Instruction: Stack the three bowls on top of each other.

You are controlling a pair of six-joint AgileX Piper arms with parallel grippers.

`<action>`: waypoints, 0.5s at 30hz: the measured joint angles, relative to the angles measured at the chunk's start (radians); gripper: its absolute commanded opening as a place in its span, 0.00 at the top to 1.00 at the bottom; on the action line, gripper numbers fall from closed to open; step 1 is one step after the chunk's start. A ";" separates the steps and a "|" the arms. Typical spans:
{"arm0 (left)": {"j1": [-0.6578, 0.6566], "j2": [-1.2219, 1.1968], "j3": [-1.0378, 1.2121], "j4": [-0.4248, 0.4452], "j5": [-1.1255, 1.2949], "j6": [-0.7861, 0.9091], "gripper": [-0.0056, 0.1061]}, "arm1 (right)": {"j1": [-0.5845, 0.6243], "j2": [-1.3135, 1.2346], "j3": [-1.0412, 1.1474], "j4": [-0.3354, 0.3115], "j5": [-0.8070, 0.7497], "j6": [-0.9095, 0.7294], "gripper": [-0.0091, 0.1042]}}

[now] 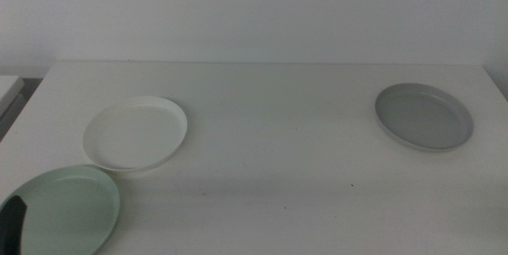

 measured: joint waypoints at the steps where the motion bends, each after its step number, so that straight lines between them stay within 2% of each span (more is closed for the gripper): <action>1: 0.000 0.002 -0.016 0.000 0.017 0.000 0.11 | 0.000 0.000 0.000 0.000 0.000 0.000 0.10; 10: 0.047 0.220 -0.355 0.062 0.296 0.000 0.11 | 0.000 0.000 0.000 0.000 0.000 0.000 0.10; 15: 0.065 0.406 -0.624 0.079 0.586 0.000 0.11 | 0.000 0.000 0.000 0.000 0.000 0.000 0.10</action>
